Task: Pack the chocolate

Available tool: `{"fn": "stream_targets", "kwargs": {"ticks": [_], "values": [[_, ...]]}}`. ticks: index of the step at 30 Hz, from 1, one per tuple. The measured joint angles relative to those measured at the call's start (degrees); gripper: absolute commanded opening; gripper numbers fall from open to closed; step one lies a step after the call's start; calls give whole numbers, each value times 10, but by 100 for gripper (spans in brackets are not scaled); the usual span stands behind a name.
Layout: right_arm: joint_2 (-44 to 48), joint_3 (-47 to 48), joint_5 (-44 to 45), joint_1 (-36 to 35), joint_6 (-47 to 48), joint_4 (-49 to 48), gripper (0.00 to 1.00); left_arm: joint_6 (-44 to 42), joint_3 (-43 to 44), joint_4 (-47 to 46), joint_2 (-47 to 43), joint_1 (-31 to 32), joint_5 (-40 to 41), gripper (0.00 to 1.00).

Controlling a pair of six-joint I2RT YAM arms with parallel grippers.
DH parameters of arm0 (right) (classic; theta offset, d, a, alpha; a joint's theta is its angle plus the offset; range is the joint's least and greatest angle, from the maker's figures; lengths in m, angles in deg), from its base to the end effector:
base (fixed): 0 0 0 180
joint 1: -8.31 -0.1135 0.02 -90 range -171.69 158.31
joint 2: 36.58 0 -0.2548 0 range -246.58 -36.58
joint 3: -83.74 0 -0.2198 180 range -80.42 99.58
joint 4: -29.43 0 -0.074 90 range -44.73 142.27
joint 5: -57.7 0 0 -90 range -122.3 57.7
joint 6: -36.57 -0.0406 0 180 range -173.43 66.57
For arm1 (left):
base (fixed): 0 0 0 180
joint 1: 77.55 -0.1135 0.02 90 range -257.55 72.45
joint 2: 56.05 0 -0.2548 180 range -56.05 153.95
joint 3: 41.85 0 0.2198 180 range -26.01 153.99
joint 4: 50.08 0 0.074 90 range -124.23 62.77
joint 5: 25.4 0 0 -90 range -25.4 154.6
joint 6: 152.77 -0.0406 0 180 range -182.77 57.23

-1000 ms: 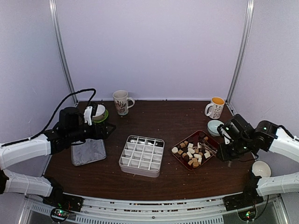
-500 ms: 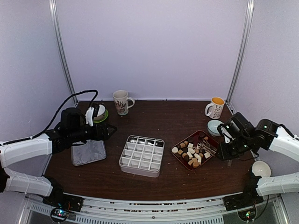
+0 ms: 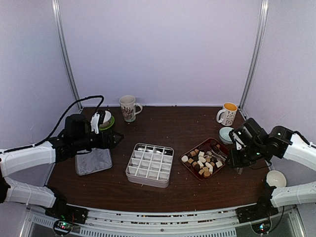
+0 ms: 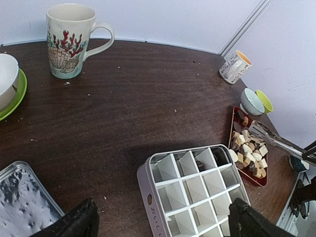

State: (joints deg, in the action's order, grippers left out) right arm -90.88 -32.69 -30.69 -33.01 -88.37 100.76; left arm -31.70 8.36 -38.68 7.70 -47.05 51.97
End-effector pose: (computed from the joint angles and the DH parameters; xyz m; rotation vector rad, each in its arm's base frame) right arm 0.1073 0.0929 0.2546 -0.1416 2.7112 0.3870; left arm 0.1885 -0.1213 0.2427 0.1383 2.1092 -0.8887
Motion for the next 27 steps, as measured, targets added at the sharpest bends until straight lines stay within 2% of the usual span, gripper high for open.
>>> {"fn": "stream_targets", "kwargs": {"ticks": [13, 16, 27], "values": [[-37, -17, -2, 0, -14, -14, 30, 0, 0, 0, 3, 1, 0, 94], [-38, -22, -3, 0, -15, -17, 26, 0, 0, 0, 3, 1, 0, 94], [-13, -24, -3, 0, -14, -31, 20, 0, 0, 0, 3, 1, 0, 94]]}}
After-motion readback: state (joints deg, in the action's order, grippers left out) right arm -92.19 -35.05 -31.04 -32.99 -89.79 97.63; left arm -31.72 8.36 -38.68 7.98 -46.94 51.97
